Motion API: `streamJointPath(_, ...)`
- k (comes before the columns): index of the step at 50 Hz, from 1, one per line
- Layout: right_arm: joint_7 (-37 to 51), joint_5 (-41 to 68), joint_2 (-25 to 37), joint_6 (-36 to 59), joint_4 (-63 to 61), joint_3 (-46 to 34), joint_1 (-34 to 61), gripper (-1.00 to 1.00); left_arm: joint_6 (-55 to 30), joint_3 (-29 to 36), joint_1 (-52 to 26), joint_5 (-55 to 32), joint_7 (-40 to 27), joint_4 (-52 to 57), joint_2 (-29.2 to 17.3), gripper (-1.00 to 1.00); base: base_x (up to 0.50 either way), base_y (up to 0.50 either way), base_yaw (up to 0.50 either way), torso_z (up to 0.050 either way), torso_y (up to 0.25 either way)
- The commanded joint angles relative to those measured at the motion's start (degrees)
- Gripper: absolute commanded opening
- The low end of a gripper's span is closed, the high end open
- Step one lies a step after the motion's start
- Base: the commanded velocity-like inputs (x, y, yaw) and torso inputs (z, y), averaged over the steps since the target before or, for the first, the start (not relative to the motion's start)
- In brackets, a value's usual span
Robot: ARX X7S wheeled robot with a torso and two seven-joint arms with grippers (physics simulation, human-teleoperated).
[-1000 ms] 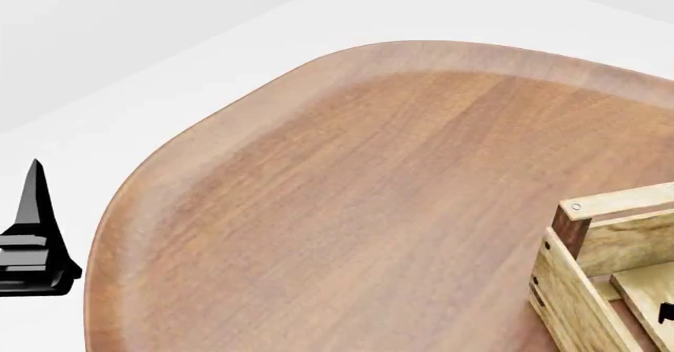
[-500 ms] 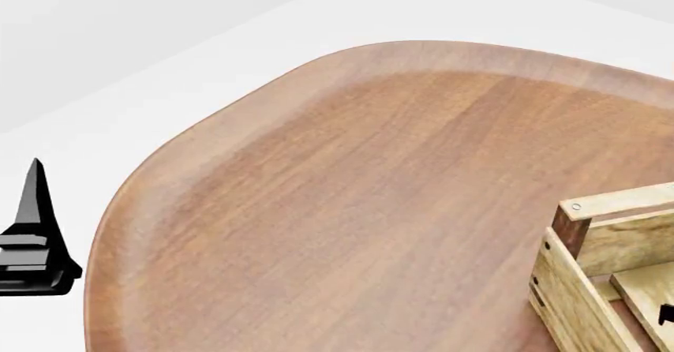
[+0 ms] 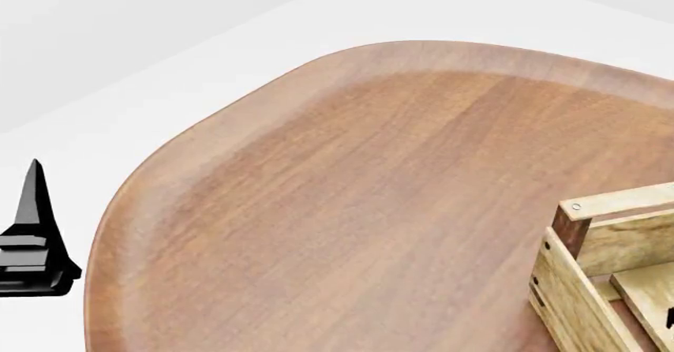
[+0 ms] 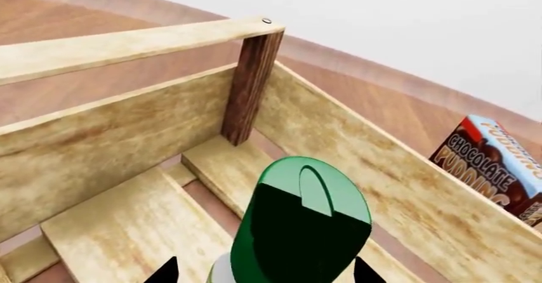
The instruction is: Pick up the salad dressing and put it in the tray.
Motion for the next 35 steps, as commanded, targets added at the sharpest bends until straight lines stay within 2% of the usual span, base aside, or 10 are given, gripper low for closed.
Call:
streamJointPath(1,0.2,-0.4,0.4,0.1,-0.1,0.5,0.3,1.0,0.1,0.2,0.0,0.0,-0.1,-0.1,-0.1,1.0,0.0,0.0,0.0,0.0,0.0)
streamJointPath(6,-0.2,-0.4,0.9,1.7,-3.5,0.6,-1.1,1.0,-0.1,0.3,-0.1,0.0,-0.2,0.2,-0.3,1.0,0.0,0.0,0.0,0.0,0.0)
streamJointPath(8,-0.3,0.9,1.1,9.0,-15.7,1.7,-6.3,1.0,-0.1,0.2,-0.1,-0.2,-0.3,0.4,-0.4,1.0,0.0,0.0,0.0,0.0,0.0)
streamJointPath(11,-0.4,2.1,1.6,16.4,-26.6,2.7,-10.6,1.0,0.0,0.1,0.1,-0.2,-0.4,0.6,-0.4,1.0,0.0,0.0,0.0,0.0,0.0)
streamJointPath(19,-0.6,4.0,2.9,26.6,-45.1,4.3,-18.0,1.0,-0.3,-0.2,0.1,-0.5,-0.6,1.3,-0.7,1.0,0.0,0.0,0.0,0.0,0.0)
streamJointPath(30,-0.3,5.8,3.6,32.3,-57.7,6.2,-22.7,1.0,-0.2,-0.4,0.4,-0.7,-0.9,2.0,-1.0,1.0,0.0,0.0,0.0,0.0,0.0)
streamJointPath(35,-0.1,6.9,4.4,36.3,-67.6,7.6,-25.6,1.0,-0.5,-0.8,0.5,-1.0,-1.2,2.7,-1.3,1.0,0.0,0.0,0.0,0.0,0.0)
